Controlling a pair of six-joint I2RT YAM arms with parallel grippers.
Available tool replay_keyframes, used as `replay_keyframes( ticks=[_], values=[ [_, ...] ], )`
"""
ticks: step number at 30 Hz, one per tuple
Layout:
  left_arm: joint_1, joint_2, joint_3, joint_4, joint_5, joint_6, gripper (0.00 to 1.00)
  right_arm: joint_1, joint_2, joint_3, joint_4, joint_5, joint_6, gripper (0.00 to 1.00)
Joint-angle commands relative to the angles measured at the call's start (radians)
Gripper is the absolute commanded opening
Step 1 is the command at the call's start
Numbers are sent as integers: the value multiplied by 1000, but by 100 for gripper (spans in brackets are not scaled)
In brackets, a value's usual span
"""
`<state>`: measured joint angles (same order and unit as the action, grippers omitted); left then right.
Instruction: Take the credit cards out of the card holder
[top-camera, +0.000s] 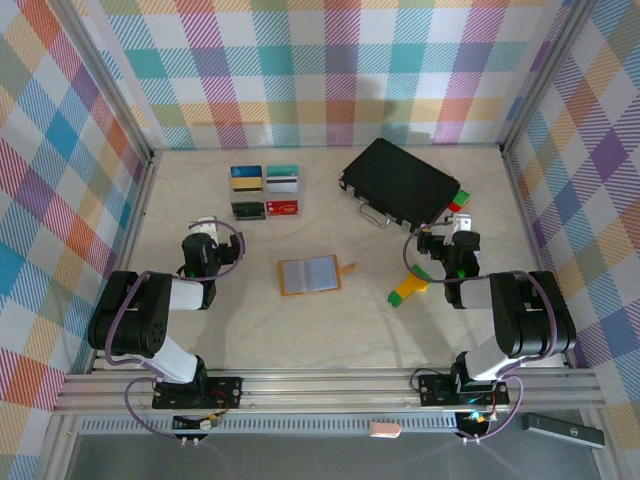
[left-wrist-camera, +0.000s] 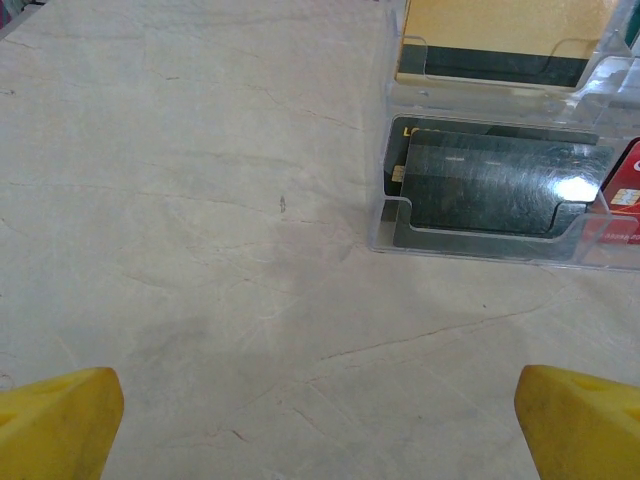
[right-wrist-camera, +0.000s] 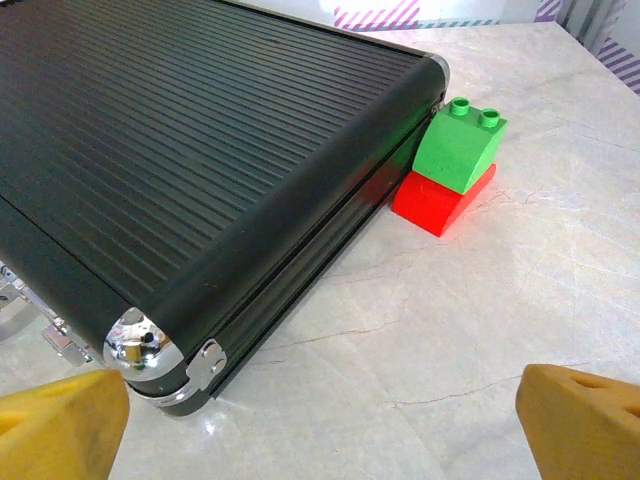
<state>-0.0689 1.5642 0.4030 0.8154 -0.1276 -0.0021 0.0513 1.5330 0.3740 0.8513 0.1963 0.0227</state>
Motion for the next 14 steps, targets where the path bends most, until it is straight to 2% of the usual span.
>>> replay_keyframes(
  ticks=[1, 14],
  values=[
    [-6, 8, 20, 16, -14, 22, 100, -5, 2, 20, 11, -18, 19, 99],
    [-6, 15, 20, 24, -6, 27, 100, -5, 1, 17, 18, -21, 17, 99]
  ],
)
